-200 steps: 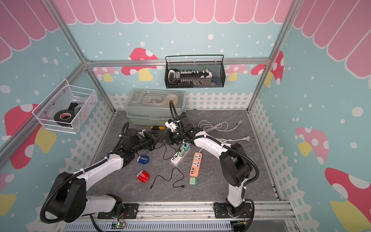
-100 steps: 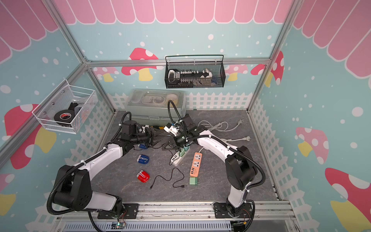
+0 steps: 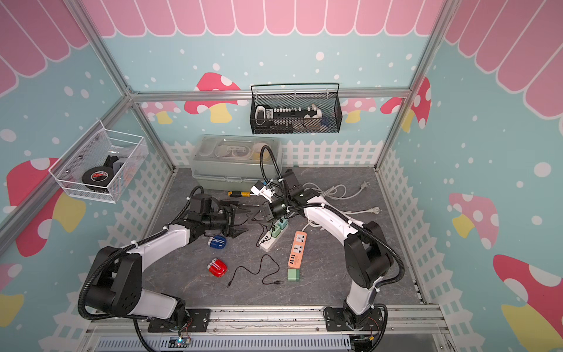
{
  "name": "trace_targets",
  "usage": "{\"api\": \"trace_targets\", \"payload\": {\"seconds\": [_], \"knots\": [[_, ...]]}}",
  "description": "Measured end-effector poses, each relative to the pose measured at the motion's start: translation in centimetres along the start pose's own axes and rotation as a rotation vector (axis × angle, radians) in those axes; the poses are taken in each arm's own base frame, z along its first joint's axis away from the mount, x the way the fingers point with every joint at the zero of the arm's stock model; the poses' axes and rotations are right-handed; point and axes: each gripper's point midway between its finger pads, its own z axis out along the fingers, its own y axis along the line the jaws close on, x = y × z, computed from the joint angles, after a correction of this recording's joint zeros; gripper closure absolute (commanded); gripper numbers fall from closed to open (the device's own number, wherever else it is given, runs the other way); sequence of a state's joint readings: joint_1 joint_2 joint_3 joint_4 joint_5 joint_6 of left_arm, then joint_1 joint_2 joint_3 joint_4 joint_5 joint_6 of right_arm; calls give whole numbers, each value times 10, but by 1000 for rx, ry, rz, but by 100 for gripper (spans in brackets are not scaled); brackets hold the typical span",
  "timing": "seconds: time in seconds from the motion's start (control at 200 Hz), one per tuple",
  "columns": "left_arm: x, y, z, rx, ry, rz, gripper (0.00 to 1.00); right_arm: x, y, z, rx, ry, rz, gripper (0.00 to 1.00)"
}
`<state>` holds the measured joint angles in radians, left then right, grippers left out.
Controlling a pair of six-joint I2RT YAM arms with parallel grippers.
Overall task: Charge the electric shaver
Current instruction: Pick up the charging cable from the center of the board.
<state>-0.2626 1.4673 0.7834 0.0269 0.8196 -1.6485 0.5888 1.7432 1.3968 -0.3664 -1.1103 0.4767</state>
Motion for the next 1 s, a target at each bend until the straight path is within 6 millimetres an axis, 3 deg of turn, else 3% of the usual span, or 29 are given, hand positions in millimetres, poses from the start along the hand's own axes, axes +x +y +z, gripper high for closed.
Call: {"api": "trace_targets", "payload": {"seconds": [0.115, 0.37, 0.475, 0.785, 1.001], "knots": [[6, -15, 3, 55, 17, -26, 31, -3, 2, 1, -22, -6, -25, 100], [3, -33, 5, 127, 21, -68, 63, -7, -1, 4, -35, -15, -42, 100], [1, -33, 7, 130, 23, -83, 66, -9, -1, 5, -45, -24, -45, 100], [0, -37, 8, 145, 20, -91, 90, -2, -5, 7, -67, -19, -23, 100], [-2, -37, 8, 149, 15, -89, 94, 0, -7, 8, -68, -17, -14, 100]]}}
